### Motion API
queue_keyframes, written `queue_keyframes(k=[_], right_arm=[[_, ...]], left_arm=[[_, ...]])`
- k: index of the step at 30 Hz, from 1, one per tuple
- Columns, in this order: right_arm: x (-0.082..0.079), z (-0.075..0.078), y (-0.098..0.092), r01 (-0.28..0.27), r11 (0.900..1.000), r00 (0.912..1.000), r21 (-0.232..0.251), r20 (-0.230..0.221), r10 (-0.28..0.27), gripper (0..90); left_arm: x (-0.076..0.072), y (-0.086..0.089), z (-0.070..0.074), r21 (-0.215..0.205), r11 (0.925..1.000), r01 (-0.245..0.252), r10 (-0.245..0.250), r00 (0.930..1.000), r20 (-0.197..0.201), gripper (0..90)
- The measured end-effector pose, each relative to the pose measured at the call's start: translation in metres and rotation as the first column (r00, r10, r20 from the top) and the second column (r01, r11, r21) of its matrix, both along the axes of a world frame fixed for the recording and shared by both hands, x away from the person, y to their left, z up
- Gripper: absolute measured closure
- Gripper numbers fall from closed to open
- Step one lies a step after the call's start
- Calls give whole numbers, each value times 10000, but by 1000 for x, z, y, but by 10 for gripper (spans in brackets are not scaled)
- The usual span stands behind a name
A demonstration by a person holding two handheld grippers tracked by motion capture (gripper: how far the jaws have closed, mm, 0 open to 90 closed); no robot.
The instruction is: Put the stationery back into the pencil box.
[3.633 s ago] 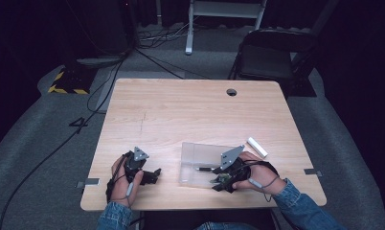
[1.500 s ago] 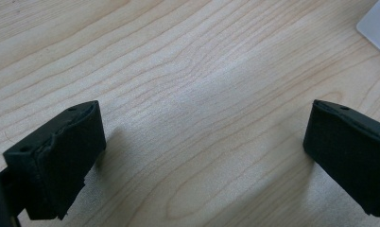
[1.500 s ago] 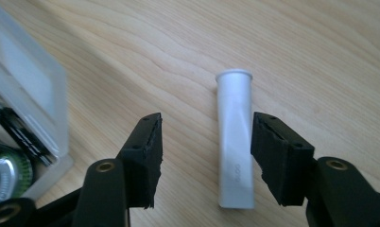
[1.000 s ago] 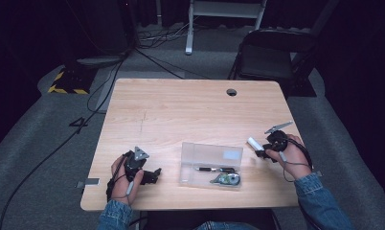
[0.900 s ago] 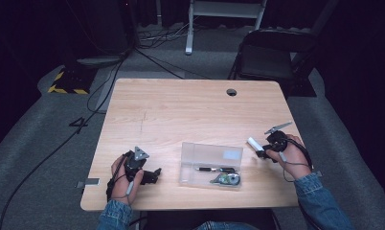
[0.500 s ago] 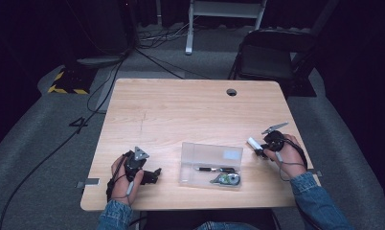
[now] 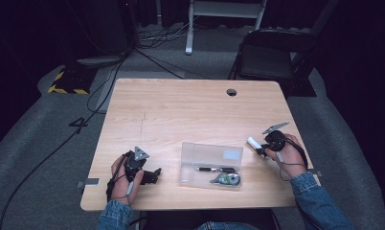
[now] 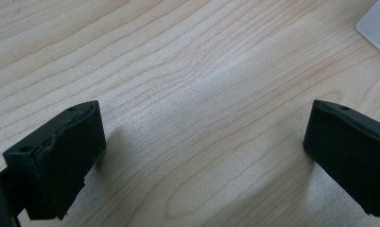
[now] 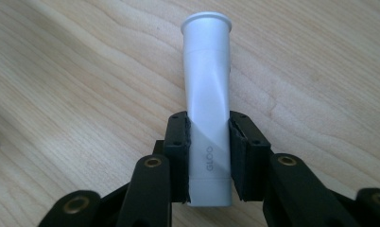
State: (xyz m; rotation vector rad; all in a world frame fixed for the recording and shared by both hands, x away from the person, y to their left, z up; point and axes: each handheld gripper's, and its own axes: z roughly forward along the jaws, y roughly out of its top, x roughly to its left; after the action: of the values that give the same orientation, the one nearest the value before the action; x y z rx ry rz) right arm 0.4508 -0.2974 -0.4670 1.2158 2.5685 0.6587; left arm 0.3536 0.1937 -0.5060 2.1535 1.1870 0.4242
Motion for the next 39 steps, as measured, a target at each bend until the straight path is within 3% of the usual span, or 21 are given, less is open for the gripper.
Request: queue_keyframes(k=[10, 17, 26, 33, 39], right_arm=[[-7, 22, -1, -184, 9987, 9992, 467, 366, 167, 712], [-19, 46, 8, -644, 9954, 9949, 709, 818, 585, 712], [-31, 62, 21, -1257, 9879, 9878, 913, 1043, 1161, 712], [-44, 74, 36, -2028, 9740, 9741, 1011, 1224, 1901, 712], [-51, 81, 51, -2769, 9529, 9575, 1238, 1191, 2627, 712]], left_arm=[[0, 0, 0, 1, 10000, 2, -2, 10000, 0, 2], [0, 0, 0, 7, 10000, 2, -2, 10000, 7, 2], [0, 0, 0, 5, 10000, 3, -3, 10000, 5, 2], [0, 0, 0, 7, 10000, 4, -4, 10000, 8, 2], [0, 0, 0, 14, 10000, -3, 3, 10000, 1, 2]])
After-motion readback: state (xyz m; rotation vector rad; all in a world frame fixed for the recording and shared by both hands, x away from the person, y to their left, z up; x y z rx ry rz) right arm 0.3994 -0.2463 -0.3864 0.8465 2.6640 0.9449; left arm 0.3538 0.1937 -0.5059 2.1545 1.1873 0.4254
